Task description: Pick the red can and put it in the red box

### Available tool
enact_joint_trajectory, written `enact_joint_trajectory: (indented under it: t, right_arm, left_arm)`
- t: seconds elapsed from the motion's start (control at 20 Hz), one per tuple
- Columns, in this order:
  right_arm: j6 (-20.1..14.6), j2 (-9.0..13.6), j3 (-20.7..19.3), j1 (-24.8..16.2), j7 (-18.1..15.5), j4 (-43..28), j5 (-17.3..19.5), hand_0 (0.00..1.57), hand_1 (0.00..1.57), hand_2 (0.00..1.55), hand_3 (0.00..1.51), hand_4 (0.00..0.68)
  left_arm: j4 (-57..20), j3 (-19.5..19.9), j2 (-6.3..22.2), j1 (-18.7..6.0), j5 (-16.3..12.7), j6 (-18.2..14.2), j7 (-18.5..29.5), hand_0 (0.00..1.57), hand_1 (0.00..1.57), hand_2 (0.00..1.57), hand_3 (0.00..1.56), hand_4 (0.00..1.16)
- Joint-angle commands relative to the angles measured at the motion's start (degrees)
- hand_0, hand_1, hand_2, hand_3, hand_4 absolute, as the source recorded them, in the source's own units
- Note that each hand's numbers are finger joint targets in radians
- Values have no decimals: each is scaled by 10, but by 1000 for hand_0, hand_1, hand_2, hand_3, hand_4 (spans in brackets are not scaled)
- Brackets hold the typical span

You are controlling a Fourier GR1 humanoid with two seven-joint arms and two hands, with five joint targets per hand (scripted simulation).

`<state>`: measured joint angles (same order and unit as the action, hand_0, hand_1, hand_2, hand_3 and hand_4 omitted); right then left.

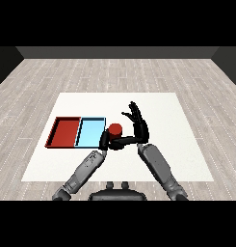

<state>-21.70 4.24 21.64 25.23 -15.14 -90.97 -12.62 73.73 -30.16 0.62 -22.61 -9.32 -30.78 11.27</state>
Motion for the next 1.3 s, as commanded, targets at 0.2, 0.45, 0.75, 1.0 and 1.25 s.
enact_joint_trajectory:
  t: [0.2, 0.45, 0.75, 1.0, 1.25]
  right_arm:
    - [-6, 48, -57, -78, 52, -183, -1, 0, 0, 0, 0, 0]
    - [30, 61, -117, -117, 22, -145, -29, 0, 0, 0, 0, 0]
    - [84, 75, -160, -174, -39, -69, -46, 0, 0, 0, 0, 0]
    - [134, 99, -193, -230, -76, -10, -61, 0, 0, 0, 0, 0]
    - [126, 80, -164, -242, -82, 15, -28, 0, 0, 0, 0, 0]
  left_arm:
    - [24, 29, 6, 36, 21, -2, 6, 1571, 1571, 1558, 1465, 1124]
    - [94, 64, 84, 63, 31, 32, -20, 1571, 1571, 1571, 1474, 1139]
    - [105, 112, 122, 24, 62, 22, -72, 1571, 1571, 1557, 1458, 1112]
    - [120, 127, 162, 35, 96, 18, -102, 1571, 1571, 1557, 1419, 1123]
    - [20, 201, 235, -40, 97, 64, -138, 1571, 1571, 1533, 1402, 1124]
